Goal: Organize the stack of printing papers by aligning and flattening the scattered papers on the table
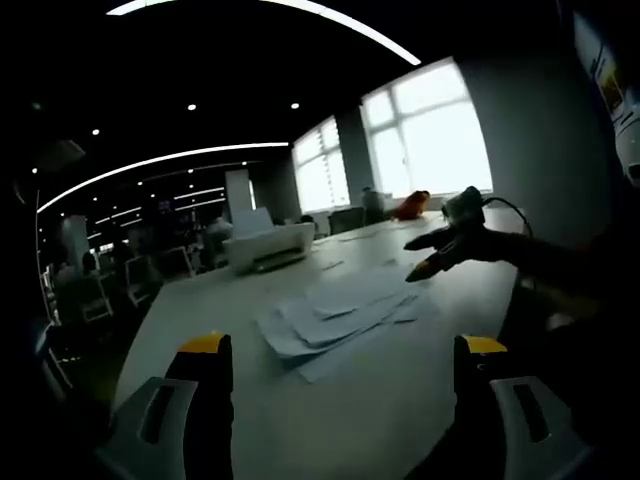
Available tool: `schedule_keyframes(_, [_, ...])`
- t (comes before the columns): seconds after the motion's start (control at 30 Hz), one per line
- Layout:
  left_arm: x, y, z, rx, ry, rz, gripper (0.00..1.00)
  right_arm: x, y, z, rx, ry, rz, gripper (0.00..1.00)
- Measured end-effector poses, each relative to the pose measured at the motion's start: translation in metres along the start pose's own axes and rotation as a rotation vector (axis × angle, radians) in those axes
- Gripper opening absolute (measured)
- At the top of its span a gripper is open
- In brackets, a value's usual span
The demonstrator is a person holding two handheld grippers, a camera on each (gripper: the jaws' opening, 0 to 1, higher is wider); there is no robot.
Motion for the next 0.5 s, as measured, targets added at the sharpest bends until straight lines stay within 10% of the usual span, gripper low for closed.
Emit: schedule_keyframes(0.5, [-0.003,0.002,0.003,-0.003,-0.014,-0.001,0.94,0.012,-0.005,0.004,-0.004,-0.011,-0.005,0.85])
Point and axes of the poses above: the point that each gripper's makers call its tool centre point, and the gripper's own axes: x roughly forward along the fingers, z roughly to its left, y roughly out of its underside, the point moved 10 cm from there along -x, roughly backward along the fingers, and after that the axes turned 10 degrees about y, right-handed, at the moved point
